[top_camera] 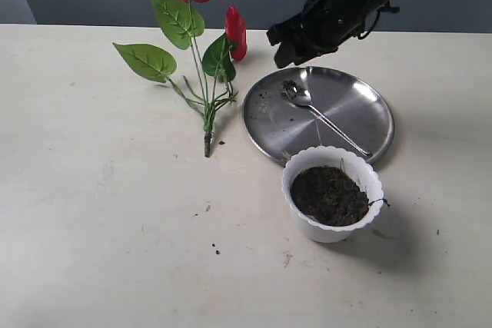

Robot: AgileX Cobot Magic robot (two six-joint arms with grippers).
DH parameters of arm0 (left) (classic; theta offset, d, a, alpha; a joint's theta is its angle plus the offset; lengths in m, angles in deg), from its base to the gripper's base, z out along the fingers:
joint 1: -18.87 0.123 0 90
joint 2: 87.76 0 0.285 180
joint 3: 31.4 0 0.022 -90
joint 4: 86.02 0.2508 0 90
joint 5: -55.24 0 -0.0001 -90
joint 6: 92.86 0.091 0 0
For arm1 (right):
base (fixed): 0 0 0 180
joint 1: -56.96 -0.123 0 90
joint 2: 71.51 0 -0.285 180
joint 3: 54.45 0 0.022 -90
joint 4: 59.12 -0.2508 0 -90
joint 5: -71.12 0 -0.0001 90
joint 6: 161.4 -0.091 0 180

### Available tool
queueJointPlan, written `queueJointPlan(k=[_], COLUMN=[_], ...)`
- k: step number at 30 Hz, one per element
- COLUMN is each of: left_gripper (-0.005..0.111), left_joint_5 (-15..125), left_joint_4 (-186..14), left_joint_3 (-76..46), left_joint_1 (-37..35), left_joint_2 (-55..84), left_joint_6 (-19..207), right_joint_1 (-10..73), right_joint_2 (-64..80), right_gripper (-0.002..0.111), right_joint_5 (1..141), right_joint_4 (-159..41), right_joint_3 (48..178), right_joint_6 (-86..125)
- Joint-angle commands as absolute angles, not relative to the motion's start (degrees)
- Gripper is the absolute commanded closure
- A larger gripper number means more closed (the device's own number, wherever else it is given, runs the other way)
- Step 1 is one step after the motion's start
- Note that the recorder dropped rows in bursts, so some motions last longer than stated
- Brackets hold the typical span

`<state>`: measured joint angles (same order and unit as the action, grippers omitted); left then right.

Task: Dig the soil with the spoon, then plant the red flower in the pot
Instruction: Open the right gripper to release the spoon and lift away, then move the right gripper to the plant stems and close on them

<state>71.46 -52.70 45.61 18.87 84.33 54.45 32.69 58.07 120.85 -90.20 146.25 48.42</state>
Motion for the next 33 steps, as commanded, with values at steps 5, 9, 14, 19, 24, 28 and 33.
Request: queueJointPlan(k=[5,9,14,19,24,28,33], left_gripper=[0.106,0.106,0.106,0.106,0.106,0.106,0.106], left_joint_5=[71.57,71.57,71.57,71.57,71.57,71.57,71.57], left_joint_4=[-52.76,-52.76,-52.76,-52.76,-52.76,-52.76,-52.76], left_joint_3=[45.82,45.82,45.82,45.82,45.82,45.82,45.82], left_joint_1=[18.92,18.92,18.92,18.92,18.92,18.92,18.92], left_joint_2=[84.46,84.46,84.46,84.46,84.46,84.46,84.46], left_joint_6=[54.31,54.31,54.31,54.31,54.31,54.31,54.31], right_joint_1=[24.34,20.28,19.63,19.49,18.95,18.84,18.84], right_joint_2=[57.76,57.76,59.39,62.07,65.06,67.25,68.96], right_gripper=[0.055,0.055,0.055,0.055,0.055,0.055,0.055], right_joint_5=[117.20,108.82,104.78,106.74,103.41,101.27,96.54], right_joint_4=[-95.85,-95.64,-95.65,-95.42,-95.55,-95.55,-95.01], right_joint_3=[146.47,146.47,146.47,146.47,146.47,146.47,146.47], right_joint_6=[53.80,52.82,46.75,46.63,45.57,44.12,39.39])
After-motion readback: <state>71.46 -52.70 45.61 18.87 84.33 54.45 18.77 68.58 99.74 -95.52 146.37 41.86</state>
